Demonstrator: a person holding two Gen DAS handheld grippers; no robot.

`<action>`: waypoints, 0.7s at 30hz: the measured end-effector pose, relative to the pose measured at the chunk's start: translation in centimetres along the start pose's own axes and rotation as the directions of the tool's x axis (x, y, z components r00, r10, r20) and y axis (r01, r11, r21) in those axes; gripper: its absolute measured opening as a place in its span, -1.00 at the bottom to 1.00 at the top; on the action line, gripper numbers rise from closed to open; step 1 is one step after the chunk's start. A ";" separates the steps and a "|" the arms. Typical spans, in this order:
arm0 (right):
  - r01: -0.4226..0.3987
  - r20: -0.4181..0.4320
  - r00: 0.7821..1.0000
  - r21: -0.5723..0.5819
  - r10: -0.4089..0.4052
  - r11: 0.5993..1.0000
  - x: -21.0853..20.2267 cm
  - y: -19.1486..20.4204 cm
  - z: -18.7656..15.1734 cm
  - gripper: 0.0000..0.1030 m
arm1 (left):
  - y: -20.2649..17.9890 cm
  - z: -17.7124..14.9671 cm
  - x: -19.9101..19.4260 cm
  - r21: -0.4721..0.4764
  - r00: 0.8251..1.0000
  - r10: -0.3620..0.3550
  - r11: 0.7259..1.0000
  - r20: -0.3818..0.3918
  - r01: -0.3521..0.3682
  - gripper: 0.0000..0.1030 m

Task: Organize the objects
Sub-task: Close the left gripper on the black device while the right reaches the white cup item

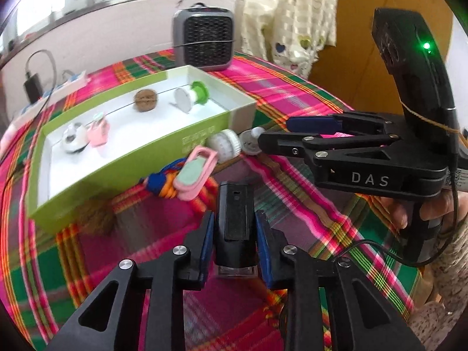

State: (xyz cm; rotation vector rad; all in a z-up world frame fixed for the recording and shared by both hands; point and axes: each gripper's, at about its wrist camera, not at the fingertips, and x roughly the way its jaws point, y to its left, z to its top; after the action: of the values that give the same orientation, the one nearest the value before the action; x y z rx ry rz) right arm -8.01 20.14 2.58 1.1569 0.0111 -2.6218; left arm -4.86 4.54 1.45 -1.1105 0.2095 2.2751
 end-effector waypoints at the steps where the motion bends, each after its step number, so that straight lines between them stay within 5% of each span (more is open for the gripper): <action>1: 0.002 -0.004 1.000 -0.004 -0.002 1.000 0.1 0.1 0.0 -0.03 | 0.1 -0.2 -0.1 -0.009 1.000 0.011 1.000 0.000 -0.011 -0.51; 12: -0.001 -0.057 0.998 -0.066 -0.002 0.998 1.9 1.1 0.7 -0.03 | 2.9 -1.5 -1.4 -0.129 0.993 0.121 0.985 0.010 -0.119 -0.51; 21: -0.004 -0.081 0.997 -0.112 -0.005 0.994 2.5 1.4 0.8 -0.03 | 3.3 -1.7 -1.5 -0.153 0.991 0.134 0.979 0.013 -0.131 -0.51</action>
State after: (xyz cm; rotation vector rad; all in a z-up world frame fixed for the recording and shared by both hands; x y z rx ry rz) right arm -9.89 18.12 1.43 1.2230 0.1726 -2.5374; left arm -4.94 0.53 1.15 -1.1779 0.1045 2.4553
